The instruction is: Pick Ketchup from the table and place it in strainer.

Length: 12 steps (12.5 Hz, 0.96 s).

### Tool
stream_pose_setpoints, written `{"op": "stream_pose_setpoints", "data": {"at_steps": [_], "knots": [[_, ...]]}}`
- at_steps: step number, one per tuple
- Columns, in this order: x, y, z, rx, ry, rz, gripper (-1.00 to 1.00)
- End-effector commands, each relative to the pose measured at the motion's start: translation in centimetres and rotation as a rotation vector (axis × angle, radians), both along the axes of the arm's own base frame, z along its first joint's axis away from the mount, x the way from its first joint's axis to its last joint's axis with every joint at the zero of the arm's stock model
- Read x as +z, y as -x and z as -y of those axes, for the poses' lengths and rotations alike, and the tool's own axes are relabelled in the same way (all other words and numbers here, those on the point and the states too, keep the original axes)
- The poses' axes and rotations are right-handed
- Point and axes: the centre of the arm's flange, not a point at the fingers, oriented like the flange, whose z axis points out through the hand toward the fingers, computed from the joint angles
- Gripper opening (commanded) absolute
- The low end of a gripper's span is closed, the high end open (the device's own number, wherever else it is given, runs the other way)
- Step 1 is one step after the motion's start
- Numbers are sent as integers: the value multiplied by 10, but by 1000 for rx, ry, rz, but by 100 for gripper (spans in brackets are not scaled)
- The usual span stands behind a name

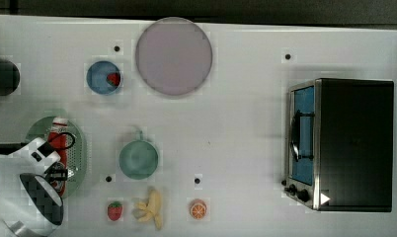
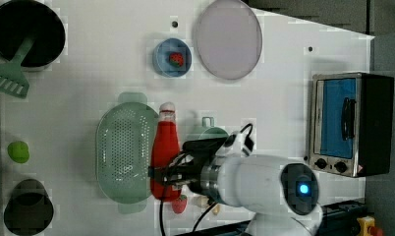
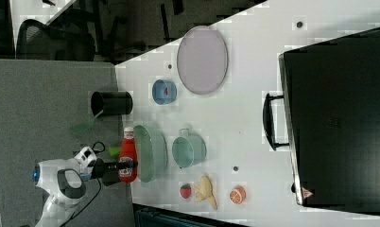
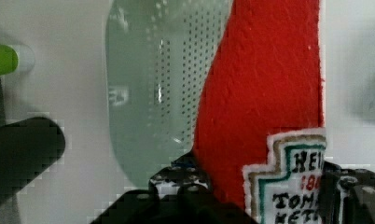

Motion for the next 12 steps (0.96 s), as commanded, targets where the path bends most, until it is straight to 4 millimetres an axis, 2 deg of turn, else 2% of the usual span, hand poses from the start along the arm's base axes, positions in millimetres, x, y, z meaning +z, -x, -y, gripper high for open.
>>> {"op": "stream_pose_setpoints", "data": {"at_steps": [1, 3, 5, 6, 7, 10, 12], "knots": [[-17, -10, -7, -160, -55, -14, 20], [-36, -11, -11, -158, -76, -18, 26], [-53, -12, -5, -138, -55, -26, 66], [-56, -14, -4, -135, -52, -24, 88], [-53, -15, -5, -137, -57, -18, 100], [-31, -27, -1, -157, -67, 30, 100], [-7, -46, 20, -205, -53, 71, 100]]}}
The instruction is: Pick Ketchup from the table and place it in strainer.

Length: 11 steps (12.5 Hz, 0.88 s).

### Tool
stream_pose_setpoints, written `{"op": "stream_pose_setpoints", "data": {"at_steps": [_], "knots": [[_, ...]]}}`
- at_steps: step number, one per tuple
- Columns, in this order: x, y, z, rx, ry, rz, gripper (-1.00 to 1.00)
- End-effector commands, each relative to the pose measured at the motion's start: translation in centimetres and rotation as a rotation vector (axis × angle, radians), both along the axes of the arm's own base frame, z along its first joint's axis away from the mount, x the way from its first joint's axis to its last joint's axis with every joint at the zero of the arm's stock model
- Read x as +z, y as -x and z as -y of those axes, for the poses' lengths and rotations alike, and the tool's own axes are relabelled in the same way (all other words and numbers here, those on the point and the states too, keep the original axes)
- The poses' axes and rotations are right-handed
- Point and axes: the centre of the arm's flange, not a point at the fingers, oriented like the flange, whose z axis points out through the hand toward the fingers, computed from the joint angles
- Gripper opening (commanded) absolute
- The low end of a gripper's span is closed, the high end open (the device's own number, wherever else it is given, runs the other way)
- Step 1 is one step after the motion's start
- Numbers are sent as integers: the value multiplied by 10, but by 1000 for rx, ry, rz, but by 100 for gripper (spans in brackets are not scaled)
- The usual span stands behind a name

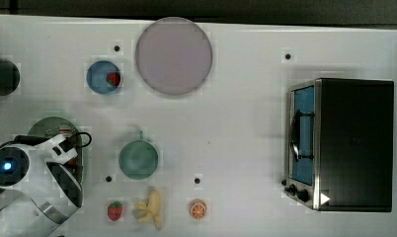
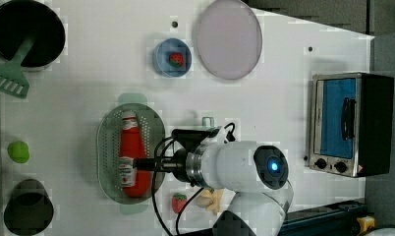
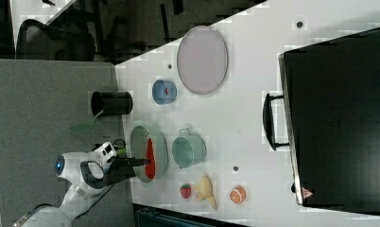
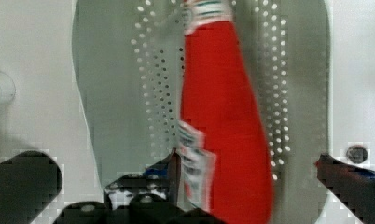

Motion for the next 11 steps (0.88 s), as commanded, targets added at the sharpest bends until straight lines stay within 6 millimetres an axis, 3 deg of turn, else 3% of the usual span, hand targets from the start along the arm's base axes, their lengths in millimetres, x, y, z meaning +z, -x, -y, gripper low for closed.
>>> {"op": "stream_pose_setpoints", "data": {"at_steps": [1, 5, 11], "knots": [[70, -44, 29, -127, 10, 128, 100], [141, -88, 120, -293, 134, 176, 100], [250, -126, 301, -632, 264, 146, 100]]}}
